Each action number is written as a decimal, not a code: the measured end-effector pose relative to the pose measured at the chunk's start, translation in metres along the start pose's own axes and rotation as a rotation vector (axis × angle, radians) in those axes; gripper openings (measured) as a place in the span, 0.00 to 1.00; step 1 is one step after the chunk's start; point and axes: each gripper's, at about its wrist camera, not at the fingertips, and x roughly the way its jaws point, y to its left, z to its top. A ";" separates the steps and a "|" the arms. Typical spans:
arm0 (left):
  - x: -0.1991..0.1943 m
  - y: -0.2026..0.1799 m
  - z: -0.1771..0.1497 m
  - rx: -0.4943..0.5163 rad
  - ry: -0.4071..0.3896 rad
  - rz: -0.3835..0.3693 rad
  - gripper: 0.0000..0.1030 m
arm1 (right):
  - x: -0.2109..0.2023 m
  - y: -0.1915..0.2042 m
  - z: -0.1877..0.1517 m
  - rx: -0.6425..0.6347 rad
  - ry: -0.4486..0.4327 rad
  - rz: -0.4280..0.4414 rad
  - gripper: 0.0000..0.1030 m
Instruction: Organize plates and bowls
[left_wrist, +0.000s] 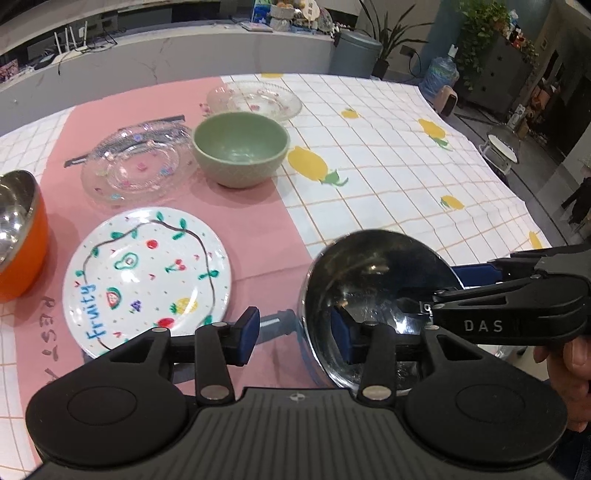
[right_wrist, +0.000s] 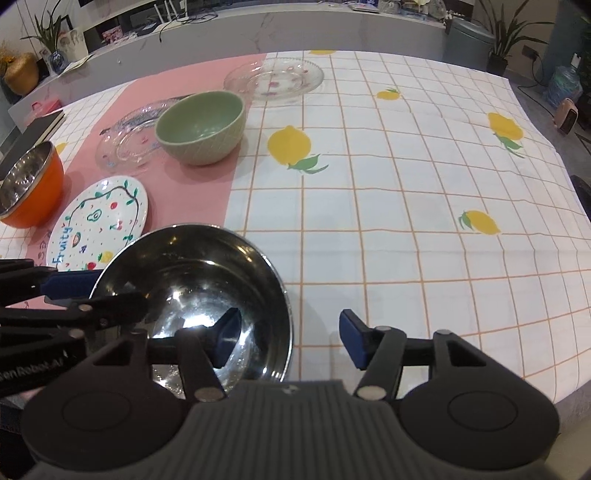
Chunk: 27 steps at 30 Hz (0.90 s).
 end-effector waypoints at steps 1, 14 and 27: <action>-0.002 0.000 0.001 0.002 -0.007 0.005 0.49 | -0.002 0.000 0.000 0.003 -0.009 -0.002 0.59; -0.039 0.015 0.018 -0.018 -0.112 0.023 0.61 | -0.037 0.003 0.012 0.012 -0.164 0.023 0.64; -0.069 0.070 0.039 -0.138 -0.222 0.074 0.68 | -0.048 0.032 0.055 -0.019 -0.214 0.099 0.68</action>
